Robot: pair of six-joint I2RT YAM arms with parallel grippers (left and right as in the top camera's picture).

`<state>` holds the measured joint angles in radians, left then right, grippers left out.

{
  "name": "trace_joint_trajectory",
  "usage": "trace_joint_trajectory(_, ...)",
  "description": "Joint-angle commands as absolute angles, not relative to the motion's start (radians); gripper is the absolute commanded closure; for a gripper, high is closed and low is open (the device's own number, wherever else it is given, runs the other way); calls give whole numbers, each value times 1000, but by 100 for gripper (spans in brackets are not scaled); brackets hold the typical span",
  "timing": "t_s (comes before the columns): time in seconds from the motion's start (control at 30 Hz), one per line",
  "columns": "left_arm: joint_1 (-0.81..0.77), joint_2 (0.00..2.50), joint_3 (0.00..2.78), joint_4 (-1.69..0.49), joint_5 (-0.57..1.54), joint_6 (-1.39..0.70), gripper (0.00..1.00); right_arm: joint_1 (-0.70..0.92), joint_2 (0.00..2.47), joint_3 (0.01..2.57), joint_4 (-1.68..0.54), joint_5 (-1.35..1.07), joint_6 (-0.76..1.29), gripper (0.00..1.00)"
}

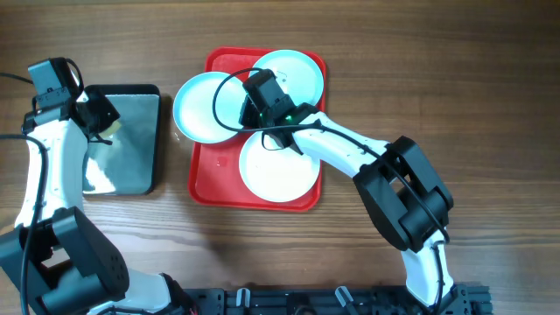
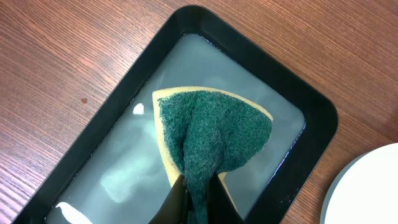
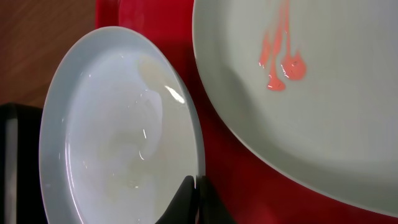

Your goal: Clean dirty plates on tray and stack at the side

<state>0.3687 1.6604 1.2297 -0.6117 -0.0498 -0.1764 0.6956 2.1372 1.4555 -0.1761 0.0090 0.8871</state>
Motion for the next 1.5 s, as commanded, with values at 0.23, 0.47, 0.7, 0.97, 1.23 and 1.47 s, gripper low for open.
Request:
trace_joint_trajectory(0.23, 371, 1636, 1244, -614, -30, -160, 96, 685, 2109, 1463, -174, 49, 834, 96)
trace_joint_trajectory(0.47, 371, 1636, 1244, -618, -30, -160, 96, 669, 2106, 1602, -302, 254, 621, 96)
trace_joint_trajectory(0.7, 371, 1636, 1244, -619, -30, -160, 96, 670, 2105, 1807, -437, 462, 386, 96)
trace_joint_trajectory(0.97, 371, 1636, 1244, -618, -30, -160, 96, 698, 2096, 1844, -476, 582, 251, 96)
trace_joint_trajectory(1.23, 371, 1636, 1244, -619, 8, -160, 96, 648, 2117, 1827, -609, 283, 506, 96)
trace_joint_trajectory(1.47, 371, 1636, 1244, -618, 11, -139, 96, 557, 2161, 1774, -611, 39, 587, 71)
